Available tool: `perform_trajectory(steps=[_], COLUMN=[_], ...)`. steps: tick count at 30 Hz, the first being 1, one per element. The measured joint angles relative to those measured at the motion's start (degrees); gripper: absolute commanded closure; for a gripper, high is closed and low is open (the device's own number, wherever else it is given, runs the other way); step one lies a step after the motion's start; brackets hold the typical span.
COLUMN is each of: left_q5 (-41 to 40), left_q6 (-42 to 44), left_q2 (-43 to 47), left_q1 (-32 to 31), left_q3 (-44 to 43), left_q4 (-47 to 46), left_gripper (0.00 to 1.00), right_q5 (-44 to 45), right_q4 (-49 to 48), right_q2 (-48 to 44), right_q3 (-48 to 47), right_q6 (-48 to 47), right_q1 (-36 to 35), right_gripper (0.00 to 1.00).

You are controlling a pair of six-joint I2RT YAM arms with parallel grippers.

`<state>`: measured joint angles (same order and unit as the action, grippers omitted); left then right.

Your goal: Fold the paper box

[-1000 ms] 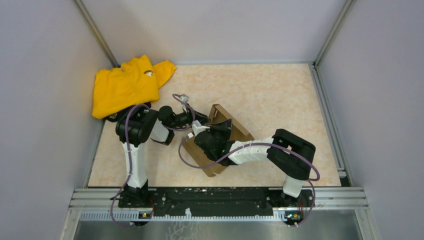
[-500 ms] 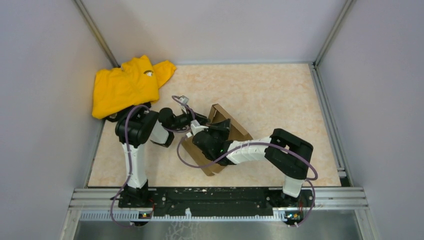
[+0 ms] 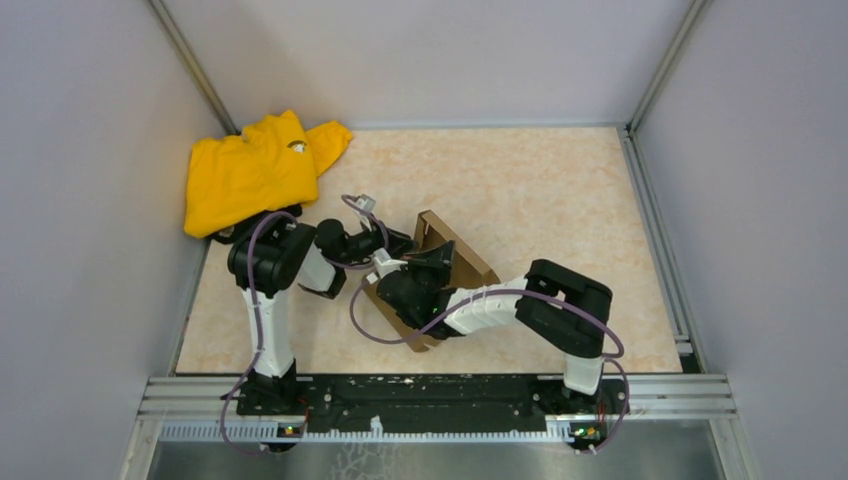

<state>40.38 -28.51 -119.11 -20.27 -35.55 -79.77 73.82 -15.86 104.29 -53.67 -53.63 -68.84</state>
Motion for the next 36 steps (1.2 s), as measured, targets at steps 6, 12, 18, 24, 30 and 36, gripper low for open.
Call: perform_trajectory(steps=[6,12,18,24,30,36], left_q5=[0.0,0.2,0.6,0.7,0.6,0.2], left_q6=[-0.6,-1.7,-2.6,-3.0,-3.1,-2.6], left_q2=[0.0,0.0,0.0,-0.2,-0.8,-0.9], left_q1=[0.5,0.9,0.9,0.9,0.6,-0.1], left_q3=[1.2,1.4,1.4,1.3,0.7,-0.4], left_q4=[-1.7,-3.3,-4.3,-4.8,-4.9,-3.8], left_gripper=[0.41,0.41,0.41,0.43,0.44,0.51], right_q5=[0.9,1.1,1.2,1.6,2.1,2.2], right_q4=[-1.8,-3.3,-4.3,-5.0,-5.6,-5.6], right_q2=[0.4,0.4,0.4,1.6,2.1,2.3], right_q3=[0.0,0.0,0.4,0.4,0.3,0.3], right_q6=[-2.4,-3.9,-4.4,-4.9,-4.9,-4.9], right_q1=[-0.5,-0.6,-0.9,-0.9,-0.9,-0.9], right_gripper=[1.0,1.0,1.0,1.0,1.0,1.0])
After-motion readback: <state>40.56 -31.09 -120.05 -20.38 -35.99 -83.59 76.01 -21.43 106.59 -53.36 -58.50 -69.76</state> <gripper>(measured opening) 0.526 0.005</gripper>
